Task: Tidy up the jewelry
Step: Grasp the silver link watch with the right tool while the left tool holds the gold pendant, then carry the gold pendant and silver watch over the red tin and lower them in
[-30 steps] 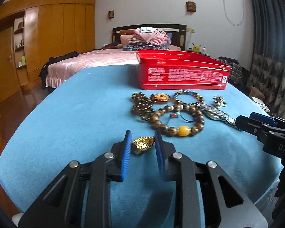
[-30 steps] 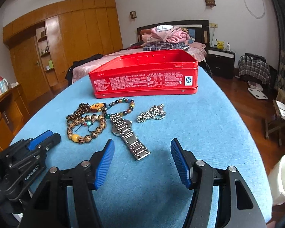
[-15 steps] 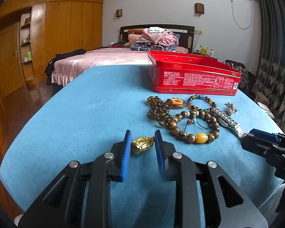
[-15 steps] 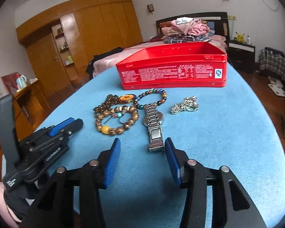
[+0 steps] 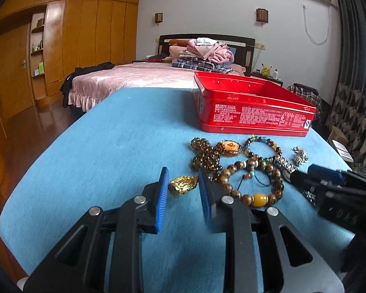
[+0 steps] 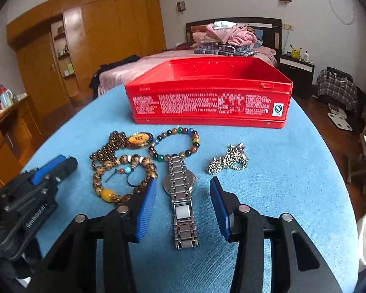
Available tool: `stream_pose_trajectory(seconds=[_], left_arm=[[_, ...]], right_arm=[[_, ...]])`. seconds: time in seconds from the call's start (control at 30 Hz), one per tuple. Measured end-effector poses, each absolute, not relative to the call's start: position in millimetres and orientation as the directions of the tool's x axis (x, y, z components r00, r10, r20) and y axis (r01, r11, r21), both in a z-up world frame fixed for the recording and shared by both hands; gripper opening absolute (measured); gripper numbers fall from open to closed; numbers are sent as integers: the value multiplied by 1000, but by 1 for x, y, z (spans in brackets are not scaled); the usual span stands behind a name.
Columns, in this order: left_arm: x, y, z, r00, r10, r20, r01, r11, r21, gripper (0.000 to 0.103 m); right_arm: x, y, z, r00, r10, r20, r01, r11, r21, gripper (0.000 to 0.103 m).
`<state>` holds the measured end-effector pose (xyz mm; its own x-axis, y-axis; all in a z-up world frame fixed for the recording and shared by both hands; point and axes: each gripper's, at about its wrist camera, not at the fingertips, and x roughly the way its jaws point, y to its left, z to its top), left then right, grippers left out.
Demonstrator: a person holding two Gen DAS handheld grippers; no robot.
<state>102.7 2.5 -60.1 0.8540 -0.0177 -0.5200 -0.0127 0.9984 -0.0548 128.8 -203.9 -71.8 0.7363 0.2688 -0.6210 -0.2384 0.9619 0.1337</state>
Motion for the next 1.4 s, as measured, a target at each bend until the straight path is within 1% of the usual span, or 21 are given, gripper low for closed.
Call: stream_pose_trajectory(seconds=[0.13,0.23,0.47,0.5,0.57,0.63,0.77,1.0,1.17,1.4], left_arm=[[107,-1,-58,854,-21,-520,-12,998,-60,23],[109,-2,-58,852,-24,-523,-11,998,-63,23],[110,-1,-57,849,-21,-528,-16,998,-65,23],[110,-1,-57,848,-22,-530,-16,998,-66,23],[110,-1,-57,847,-23,-531,-15,998,-67,23],[109,-1,-57,847,-24,-531,-13,998,-67,23],[109,-1,-57,847,-28,-531,-9,998,-67,23],[110,-2,-57,846,-26,-532,-10,998,-63,23],[110,-3,-56,845,-30,-534,-7,998,-67,23],[108,-8,-43,857,-43,-513,8,998,-69,23]], right_arm=[[135,-203,-75,723,252,-644,-221,967,131,43],[138,-198,-76,719,227,-656,-218,971,97,43],[140,-192,-77,716,199,-670,-212,975,64,42],[140,-191,-77,716,197,-670,-212,975,60,41],[140,-191,-76,719,202,-665,-213,975,65,31],[139,-193,-77,720,211,-661,-212,974,80,30],[136,-200,-77,722,231,-652,-204,972,119,30],[140,-197,-77,719,212,-662,-205,975,90,31],[138,-200,-77,717,229,-658,-210,972,109,30],[127,-208,-58,725,259,-638,-240,963,119,30]])
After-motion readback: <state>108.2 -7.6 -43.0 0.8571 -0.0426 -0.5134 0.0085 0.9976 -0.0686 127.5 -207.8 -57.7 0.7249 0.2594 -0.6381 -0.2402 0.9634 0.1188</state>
